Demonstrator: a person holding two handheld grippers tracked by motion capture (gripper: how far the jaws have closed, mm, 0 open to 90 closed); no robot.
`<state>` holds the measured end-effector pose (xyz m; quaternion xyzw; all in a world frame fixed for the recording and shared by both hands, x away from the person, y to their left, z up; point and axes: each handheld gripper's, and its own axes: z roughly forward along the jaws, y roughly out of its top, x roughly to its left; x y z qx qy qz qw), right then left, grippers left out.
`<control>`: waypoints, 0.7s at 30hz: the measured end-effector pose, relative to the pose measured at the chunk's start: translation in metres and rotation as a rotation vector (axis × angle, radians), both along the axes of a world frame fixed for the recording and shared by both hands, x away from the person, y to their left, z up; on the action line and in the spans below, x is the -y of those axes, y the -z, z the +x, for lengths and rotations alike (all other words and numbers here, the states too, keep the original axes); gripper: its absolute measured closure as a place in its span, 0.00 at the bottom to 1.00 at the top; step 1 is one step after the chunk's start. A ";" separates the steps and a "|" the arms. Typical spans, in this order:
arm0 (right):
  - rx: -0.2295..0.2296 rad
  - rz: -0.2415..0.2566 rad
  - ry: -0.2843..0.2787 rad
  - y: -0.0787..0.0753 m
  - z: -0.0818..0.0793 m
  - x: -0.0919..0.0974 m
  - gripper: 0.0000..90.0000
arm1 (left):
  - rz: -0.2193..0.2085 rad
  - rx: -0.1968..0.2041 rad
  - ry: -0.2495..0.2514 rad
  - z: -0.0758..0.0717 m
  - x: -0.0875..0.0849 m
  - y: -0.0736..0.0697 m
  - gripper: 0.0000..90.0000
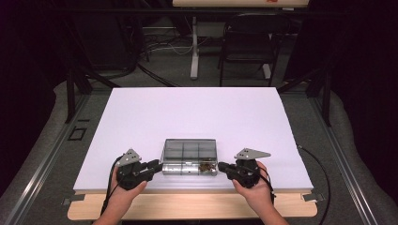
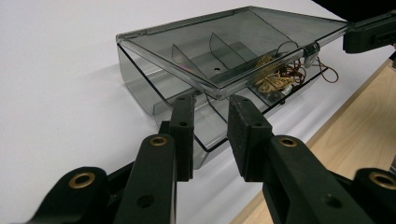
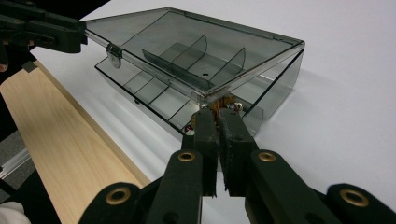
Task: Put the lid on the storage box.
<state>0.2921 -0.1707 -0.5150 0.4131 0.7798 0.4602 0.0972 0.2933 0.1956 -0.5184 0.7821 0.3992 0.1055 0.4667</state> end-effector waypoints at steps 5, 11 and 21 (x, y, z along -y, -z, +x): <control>-0.007 -0.011 -0.011 0.002 0.000 -0.002 0.96 | 0.005 -0.017 0.004 0.000 0.000 0.003 0.80; -0.008 -0.014 -0.009 0.004 -0.001 -0.003 0.96 | 0.011 -0.035 0.006 0.000 0.001 0.006 0.80; -0.025 -0.028 -0.017 0.009 0.000 -0.002 0.96 | 0.026 -0.042 0.014 -0.005 0.004 0.009 0.84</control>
